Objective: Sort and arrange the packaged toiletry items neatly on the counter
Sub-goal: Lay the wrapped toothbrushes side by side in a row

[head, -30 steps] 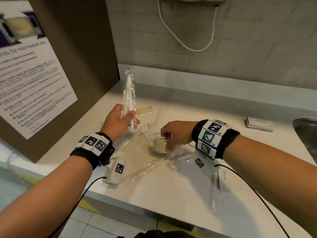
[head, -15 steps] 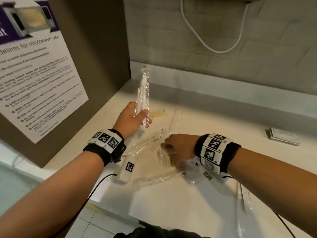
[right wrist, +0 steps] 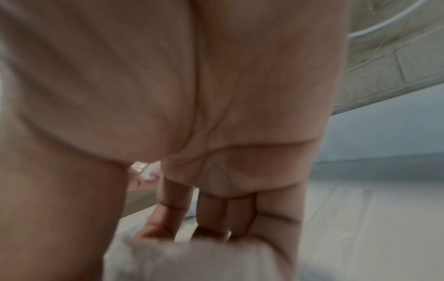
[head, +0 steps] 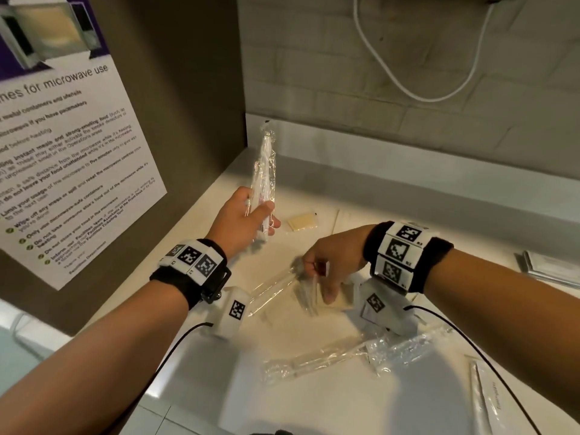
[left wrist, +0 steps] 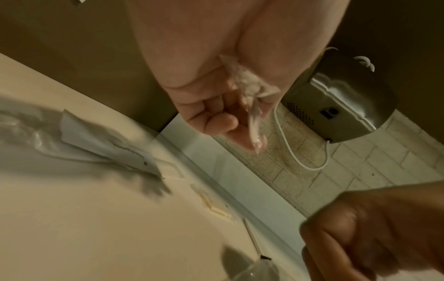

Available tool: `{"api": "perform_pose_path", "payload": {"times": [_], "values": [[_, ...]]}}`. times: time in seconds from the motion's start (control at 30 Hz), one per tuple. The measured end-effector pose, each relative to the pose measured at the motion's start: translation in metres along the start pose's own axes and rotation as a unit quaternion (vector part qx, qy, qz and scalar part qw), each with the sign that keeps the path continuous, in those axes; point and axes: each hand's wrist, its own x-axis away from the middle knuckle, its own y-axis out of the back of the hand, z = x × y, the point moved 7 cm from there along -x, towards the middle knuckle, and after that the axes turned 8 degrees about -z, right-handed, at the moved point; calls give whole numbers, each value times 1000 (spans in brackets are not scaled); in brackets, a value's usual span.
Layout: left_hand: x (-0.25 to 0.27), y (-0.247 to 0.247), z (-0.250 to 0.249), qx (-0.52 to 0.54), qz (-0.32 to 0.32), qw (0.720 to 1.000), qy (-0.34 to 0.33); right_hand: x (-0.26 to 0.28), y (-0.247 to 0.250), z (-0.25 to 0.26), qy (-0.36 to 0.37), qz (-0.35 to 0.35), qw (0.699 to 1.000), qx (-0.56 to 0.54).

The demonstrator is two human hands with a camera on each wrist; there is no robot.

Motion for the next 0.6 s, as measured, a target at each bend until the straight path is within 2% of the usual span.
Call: {"api": "perform_pose_path", "payload": {"times": [0.1,0.2,0.3,0.5,0.6], "values": [[-3,0,9,55,-4,998,38,-12,27,-6,-10,-15,999,-49],[-13,4,13,55,-7,998,42,-33,70,-16,-24,-83,991,-107],[-19,8,14,49,-7,998,41,-53,96,-24,-35,-116,984,-134],[-27,11,22,31,-13,998,47,-94,104,-35,-51,-166,983,-58],[-29,11,24,22,-14,999,44,-103,94,-40,-45,-154,986,-53]]}}
